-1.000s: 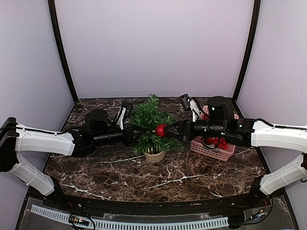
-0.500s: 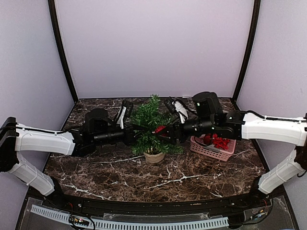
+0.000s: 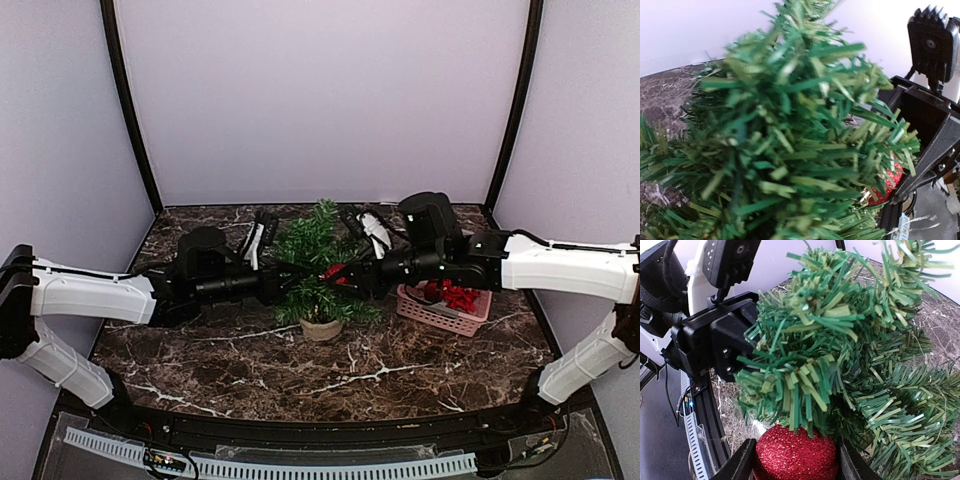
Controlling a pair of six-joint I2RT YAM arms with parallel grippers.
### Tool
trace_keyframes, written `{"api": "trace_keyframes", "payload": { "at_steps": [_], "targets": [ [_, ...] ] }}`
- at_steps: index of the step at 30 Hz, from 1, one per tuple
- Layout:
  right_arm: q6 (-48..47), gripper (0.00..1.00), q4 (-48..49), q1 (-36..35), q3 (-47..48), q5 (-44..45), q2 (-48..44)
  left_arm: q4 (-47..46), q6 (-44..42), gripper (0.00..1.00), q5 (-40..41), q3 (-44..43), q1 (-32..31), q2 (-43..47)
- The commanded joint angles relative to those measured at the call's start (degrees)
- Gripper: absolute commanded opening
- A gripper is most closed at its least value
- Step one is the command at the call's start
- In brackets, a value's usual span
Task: Decorate the small christmas tree
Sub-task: Adjust the Christmas tree at the center of the board.
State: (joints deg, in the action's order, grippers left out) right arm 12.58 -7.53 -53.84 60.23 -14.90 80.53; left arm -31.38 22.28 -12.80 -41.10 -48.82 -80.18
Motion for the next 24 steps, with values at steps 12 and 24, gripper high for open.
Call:
{"api": "trace_keyframes", "payload": {
  "at_steps": [12,24],
  "targets": [
    [0.3,0.38,-4.9,-0.4,0.4,-0.9,-6.3,5.7,1.1,0.56,5.3,2.3,-0.3,11.6],
    [3.0,0.38,-2.3,-0.8,-2.6,-3.3,-7.4,5.7,0.5,0.61,1.0,3.5,-0.4,12.3]
  ]
}}
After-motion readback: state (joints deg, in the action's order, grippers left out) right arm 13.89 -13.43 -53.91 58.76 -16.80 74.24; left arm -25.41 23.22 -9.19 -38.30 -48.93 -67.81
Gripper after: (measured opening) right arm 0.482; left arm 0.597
